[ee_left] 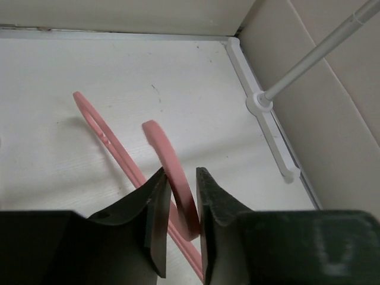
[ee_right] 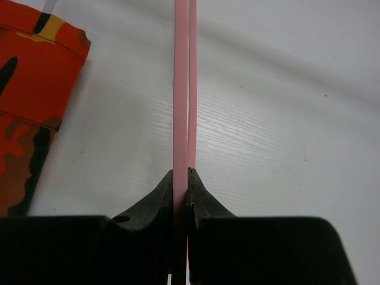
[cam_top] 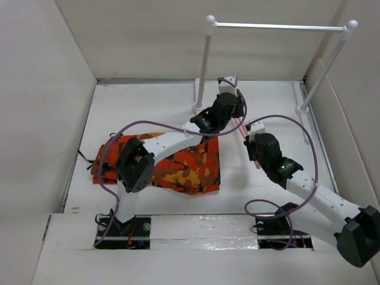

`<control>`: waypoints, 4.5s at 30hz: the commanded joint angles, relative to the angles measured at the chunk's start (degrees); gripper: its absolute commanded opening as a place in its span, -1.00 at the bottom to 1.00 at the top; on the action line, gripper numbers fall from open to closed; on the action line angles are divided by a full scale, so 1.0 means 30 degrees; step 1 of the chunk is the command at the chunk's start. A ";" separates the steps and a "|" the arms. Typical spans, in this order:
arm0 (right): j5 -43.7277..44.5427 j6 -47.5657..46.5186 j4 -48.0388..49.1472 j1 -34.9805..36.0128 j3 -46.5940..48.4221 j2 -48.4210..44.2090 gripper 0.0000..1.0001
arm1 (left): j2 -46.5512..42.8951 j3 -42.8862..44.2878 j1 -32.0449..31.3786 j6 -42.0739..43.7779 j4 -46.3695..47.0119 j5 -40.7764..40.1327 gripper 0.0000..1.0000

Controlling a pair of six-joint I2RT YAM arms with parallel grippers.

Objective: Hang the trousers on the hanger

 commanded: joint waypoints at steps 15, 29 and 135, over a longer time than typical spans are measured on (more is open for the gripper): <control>-0.2353 0.0043 -0.1553 0.1742 -0.0201 -0.3917 0.61 | -0.4901 -1.0688 -0.0075 -0.4512 0.6168 -0.0507 -1.00; -0.8131 0.0597 0.3213 0.0717 -0.1663 -0.0494 -1.00 | -0.8651 -1.7752 -0.2126 -0.8063 0.8489 -0.3642 -1.00; -0.9624 0.9097 1.8205 0.0572 -0.8050 0.6607 -1.00 | -1.4542 -2.3322 -0.2302 -0.5283 0.7435 -0.5985 -1.00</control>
